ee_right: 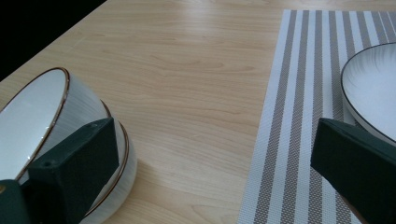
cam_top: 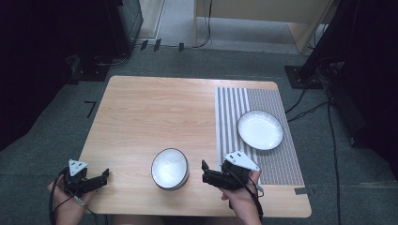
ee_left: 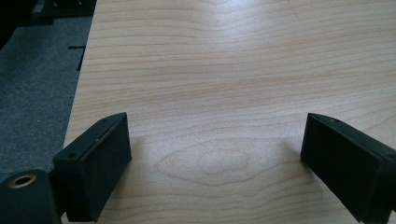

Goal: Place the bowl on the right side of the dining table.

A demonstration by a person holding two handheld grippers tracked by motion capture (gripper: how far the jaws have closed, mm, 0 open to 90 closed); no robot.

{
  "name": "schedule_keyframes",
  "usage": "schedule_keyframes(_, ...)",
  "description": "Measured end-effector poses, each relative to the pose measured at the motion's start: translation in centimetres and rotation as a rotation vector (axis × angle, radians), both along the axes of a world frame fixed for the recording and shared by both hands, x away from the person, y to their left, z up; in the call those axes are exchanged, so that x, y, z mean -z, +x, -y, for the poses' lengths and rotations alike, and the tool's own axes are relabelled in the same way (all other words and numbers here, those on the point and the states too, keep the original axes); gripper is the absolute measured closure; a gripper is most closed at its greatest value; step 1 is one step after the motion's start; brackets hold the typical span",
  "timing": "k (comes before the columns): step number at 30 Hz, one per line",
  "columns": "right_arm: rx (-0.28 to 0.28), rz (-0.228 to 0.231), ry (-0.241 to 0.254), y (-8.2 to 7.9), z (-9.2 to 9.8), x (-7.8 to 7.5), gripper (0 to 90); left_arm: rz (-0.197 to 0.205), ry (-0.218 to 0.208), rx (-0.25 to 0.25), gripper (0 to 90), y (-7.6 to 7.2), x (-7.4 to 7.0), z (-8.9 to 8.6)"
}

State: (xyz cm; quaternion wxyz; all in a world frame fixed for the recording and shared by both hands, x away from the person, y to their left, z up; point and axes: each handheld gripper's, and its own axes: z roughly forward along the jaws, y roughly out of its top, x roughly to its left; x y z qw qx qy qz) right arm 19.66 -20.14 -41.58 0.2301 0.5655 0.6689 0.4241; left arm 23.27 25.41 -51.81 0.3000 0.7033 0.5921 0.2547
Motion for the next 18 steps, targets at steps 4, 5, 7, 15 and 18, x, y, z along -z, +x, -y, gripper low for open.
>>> schedule_keyframes(4, -0.011, 0.001, 0.002, 0.0, -0.5, -0.2, 0.4, 0.000, 0.000, 0.000, 8.1, 0.0, 0.0, 0.0)
schedule_keyframes(5, -0.011, 0.001, 0.002, 0.0, -0.5, -0.2, 0.4, 0.000, 0.000, 0.000, 8.1, 0.0, 0.0, 0.0)
schedule_keyframes(7, -0.015, 0.001, 0.004, 0.1, -0.8, -0.2, 0.5, 0.000, 0.000, 0.000, 8.1, 0.0, 0.0, 0.0)
schedule_keyframes(15, -0.030, 0.004, 0.010, 0.1, -1.7, -0.4, 0.6, 0.000, 0.000, 0.000, 8.1, 0.0, 0.0, 0.0)
schedule_keyframes(18, -0.037, -0.001, 0.009, 0.1, -2.0, -0.4, 0.6, 0.000, 0.000, 0.000, 8.1, 0.0, 0.0, 0.0)
